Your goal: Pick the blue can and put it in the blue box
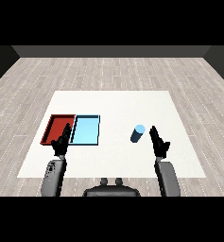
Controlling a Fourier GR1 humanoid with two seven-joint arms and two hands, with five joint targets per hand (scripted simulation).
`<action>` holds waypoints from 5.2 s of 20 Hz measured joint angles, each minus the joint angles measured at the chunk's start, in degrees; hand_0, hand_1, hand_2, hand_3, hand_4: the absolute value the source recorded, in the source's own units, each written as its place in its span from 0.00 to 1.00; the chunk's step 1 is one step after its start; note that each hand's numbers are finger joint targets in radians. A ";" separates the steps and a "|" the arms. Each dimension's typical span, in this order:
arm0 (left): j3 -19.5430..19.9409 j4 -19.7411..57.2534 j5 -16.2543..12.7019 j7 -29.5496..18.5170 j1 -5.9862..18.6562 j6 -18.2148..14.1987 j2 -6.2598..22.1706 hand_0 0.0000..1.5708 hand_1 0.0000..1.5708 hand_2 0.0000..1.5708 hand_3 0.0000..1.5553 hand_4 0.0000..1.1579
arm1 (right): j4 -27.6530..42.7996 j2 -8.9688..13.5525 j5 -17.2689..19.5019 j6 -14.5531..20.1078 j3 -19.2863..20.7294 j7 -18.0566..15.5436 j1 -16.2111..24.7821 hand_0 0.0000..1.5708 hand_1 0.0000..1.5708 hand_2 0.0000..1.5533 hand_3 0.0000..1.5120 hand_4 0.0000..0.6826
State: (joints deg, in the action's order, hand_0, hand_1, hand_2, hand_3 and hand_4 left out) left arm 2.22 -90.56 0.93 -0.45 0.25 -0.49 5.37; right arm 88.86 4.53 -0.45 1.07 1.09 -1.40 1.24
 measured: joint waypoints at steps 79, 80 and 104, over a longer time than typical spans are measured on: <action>2.58 -1.04 -7.85 -16.12 1.17 7.51 -1.99 0.00 0.00 0.00 0.00 0.00 | -45.26 -2.69 -6.62 5.22 6.15 -20.72 -30.77 0.95 0.95 0.94 0.94 0.90; 2.10 -2.20 -7.61 -15.68 0.40 7.28 -2.23 0.00 0.00 0.00 0.00 0.00 | -44.43 -1.99 -6.57 4.62 5.94 -20.02 -30.67 0.94 0.94 0.94 0.94 0.91; -5.46 2.26 -11.19 -9.64 4.99 7.31 -5.15 0.00 0.00 0.00 0.00 0.00 | -14.23 -4.43 -3.30 9.10 -8.16 -8.99 -25.60 0.95 0.95 0.94 0.95 0.93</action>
State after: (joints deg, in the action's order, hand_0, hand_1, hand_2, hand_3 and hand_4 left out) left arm -3.24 -88.30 -10.26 -10.09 5.23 6.82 0.22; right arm 74.63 0.09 -3.76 10.17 -7.07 -10.38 -24.36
